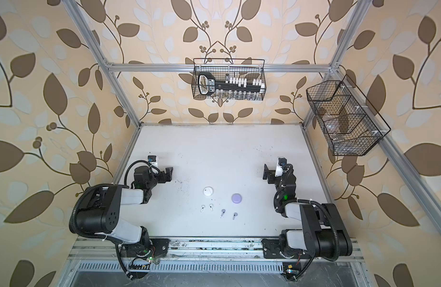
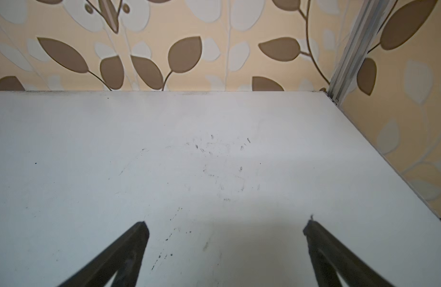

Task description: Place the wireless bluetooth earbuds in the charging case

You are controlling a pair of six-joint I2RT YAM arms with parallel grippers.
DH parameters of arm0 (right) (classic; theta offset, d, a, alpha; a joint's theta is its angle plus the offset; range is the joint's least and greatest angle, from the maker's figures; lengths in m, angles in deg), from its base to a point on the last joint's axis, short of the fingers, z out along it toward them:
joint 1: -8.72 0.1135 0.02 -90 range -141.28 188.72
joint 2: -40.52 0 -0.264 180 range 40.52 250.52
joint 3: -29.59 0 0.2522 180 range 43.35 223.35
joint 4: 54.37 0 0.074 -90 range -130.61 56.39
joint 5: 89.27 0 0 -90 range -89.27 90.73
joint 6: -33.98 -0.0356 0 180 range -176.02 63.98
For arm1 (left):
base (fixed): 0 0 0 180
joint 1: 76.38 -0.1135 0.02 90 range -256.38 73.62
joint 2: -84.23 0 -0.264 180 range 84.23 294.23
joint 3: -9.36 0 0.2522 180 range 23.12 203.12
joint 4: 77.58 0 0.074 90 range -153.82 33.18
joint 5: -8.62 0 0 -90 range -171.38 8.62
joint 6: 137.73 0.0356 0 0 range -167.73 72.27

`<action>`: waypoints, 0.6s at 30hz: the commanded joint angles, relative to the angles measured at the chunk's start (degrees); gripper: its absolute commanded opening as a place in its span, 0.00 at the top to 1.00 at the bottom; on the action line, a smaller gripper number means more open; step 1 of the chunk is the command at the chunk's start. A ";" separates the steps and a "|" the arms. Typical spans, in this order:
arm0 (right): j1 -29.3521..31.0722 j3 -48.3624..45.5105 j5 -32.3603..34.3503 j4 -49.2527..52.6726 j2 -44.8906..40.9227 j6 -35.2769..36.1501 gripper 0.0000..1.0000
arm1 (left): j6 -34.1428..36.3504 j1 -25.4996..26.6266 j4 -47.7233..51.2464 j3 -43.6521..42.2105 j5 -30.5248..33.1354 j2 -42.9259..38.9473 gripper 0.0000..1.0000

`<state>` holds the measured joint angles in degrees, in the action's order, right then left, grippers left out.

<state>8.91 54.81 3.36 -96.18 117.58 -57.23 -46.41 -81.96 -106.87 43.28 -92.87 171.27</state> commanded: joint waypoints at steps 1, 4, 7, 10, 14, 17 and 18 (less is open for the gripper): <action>-0.19 -0.83 -0.84 -1.73 -0.07 0.68 0.00 | -1.67 0.13 0.08 2.08 3.86 -0.88 0.01; -0.19 -0.92 -0.79 -1.82 0.02 0.69 0.00 | -1.82 0.05 0.35 2.24 4.34 -0.91 0.01; -0.21 -0.83 -0.79 -1.73 0.03 0.69 0.00 | -1.84 0.07 0.35 2.33 4.34 -0.82 0.01; -0.21 -0.78 -0.85 -1.73 0.01 0.66 0.00 | -1.85 0.05 0.49 2.42 4.27 -0.74 0.01; -0.30 -0.66 -1.04 -1.58 0.32 0.55 0.00 | -1.74 -0.04 0.68 2.56 4.19 -0.58 0.01; -0.37 -0.65 -1.05 -1.56 0.13 0.58 0.00 | -1.76 -0.04 0.77 2.66 4.19 -0.56 0.01; -0.40 -0.65 -1.01 -1.47 0.15 0.52 0.00 | -1.76 -0.04 0.77 2.64 4.19 -0.56 0.01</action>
<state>8.91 54.81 3.21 -96.18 117.58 -57.23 -47.87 -81.98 -105.38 44.13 -89.66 171.27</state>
